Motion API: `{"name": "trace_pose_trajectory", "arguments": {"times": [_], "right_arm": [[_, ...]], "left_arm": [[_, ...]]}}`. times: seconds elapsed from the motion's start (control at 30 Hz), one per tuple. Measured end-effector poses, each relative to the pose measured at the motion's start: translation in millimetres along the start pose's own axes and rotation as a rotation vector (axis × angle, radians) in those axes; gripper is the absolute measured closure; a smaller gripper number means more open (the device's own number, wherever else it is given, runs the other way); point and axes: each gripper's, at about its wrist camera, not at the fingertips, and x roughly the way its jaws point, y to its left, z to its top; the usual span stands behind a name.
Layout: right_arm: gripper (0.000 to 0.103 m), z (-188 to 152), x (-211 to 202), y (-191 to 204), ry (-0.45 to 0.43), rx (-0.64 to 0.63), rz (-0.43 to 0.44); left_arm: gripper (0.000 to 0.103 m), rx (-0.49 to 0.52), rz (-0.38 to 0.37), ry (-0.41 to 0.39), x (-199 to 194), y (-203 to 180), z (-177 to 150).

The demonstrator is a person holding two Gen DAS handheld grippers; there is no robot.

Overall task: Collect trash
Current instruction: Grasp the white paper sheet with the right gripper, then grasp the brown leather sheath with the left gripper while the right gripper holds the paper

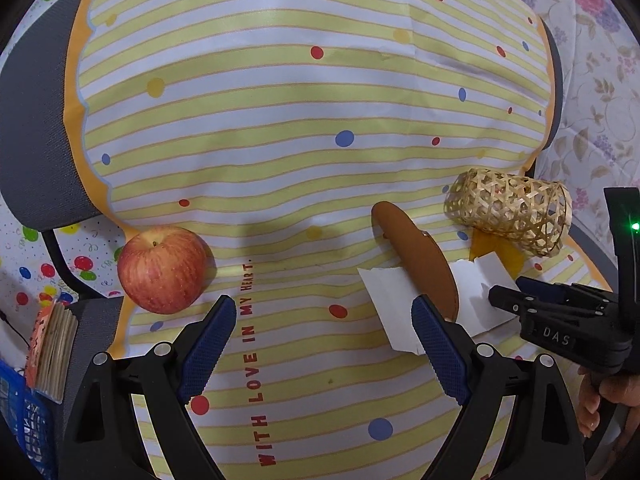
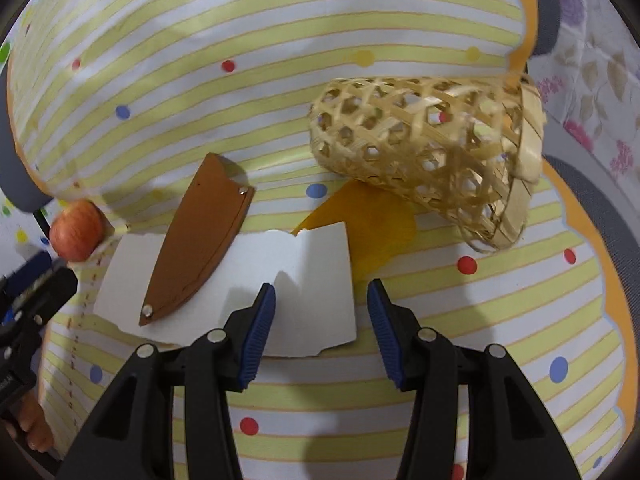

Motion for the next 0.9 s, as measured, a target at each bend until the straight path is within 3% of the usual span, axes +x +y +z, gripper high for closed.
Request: {"name": "trace_pose_trajectory", "arguments": {"times": [0.03,0.13,0.23,0.37,0.63,0.77,0.9], "right_arm": [[0.084,-2,-1,2,-0.003,-0.005,-0.003],[0.095,-10,-17,4,-0.038,0.004,0.027],[0.100,-11,-49,4,-0.120,0.004,0.042],[0.101,-11,-106,4,-0.245,-0.031,-0.014],[0.101,-25,-181,-29,-0.473,-0.009,-0.244],[0.101,-30,-189,-52,-0.512,0.049,-0.267],[0.101,-39,-178,-67,-0.489,0.097,-0.219]], "left_arm": [[0.014,0.003,0.002,0.001,-2,-1,-1],[0.014,0.013,0.007,0.003,-9,-3,-5],[0.014,0.024,0.002,-0.002,-16,-5,-6],[0.014,0.040,-0.025,-0.012,-26,-16,-7],[0.015,0.057,-0.056,0.005,-27,-38,-10],[0.015,0.058,-0.066,0.025,-15,-51,-9],[0.015,0.065,-0.035,0.038,8,-64,2]]}}
